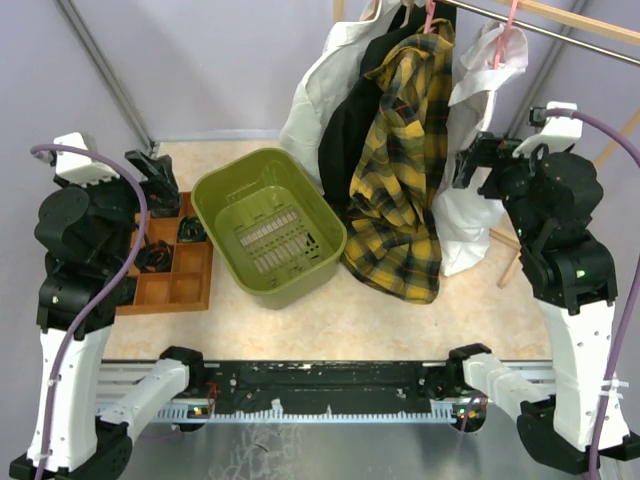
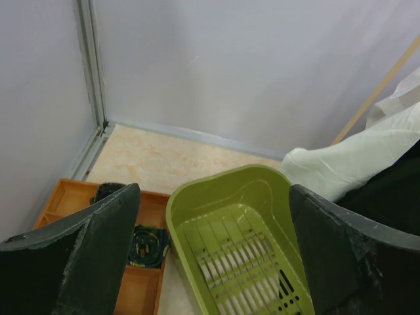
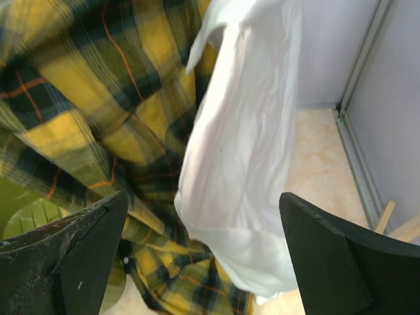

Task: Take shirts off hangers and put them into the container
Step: Move the bin to the center of the board.

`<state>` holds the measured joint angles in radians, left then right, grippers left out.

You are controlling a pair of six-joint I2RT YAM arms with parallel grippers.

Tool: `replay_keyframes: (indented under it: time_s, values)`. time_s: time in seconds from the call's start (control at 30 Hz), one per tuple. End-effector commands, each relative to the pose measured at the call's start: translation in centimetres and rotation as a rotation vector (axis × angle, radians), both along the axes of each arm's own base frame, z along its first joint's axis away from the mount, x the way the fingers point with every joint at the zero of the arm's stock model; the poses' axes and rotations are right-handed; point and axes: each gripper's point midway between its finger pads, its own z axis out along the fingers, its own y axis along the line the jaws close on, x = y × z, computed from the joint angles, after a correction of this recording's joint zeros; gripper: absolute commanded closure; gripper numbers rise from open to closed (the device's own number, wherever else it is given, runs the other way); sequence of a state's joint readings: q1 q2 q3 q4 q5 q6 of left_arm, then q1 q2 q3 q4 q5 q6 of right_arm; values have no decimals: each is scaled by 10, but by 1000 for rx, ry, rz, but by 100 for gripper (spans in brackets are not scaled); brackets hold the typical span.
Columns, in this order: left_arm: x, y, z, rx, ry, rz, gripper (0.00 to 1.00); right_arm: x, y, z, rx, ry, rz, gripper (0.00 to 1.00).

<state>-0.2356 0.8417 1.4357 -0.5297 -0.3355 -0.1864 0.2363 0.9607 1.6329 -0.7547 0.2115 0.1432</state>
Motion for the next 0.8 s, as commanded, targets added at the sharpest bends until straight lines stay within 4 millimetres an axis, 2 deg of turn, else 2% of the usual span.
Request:
replay_keyframes:
  time_s: [0.0, 0.17, 0.3, 0.37, 0.47, 0.57, 0.77]
  values:
    - [-2, -3, -10, -39, -8, -29, 0, -16, 5, -11, 74, -2, 40, 1]
    - [-10, -5, -35, -79, 22, -56, 0, -49, 26, -31, 150, -12, 184, 1]
    - [-17, -15, -60, -113, 70, -120, 0, -89, 59, -42, 241, -40, 402, 1]
    - [-21, -23, -73, -148, 97, -162, 0, -110, 76, -54, 284, -25, 515, 1]
    - [-27, -36, -92, -196, 131, -233, 0, -136, 85, -78, 323, 27, 587, 1]
    - [-29, -53, -109, -248, 156, -323, 0, -149, 88, -113, 367, 116, 592, 1]
    - [-32, -84, -144, -335, 267, -488, 1, -143, 75, -172, 439, 286, 445, 1]
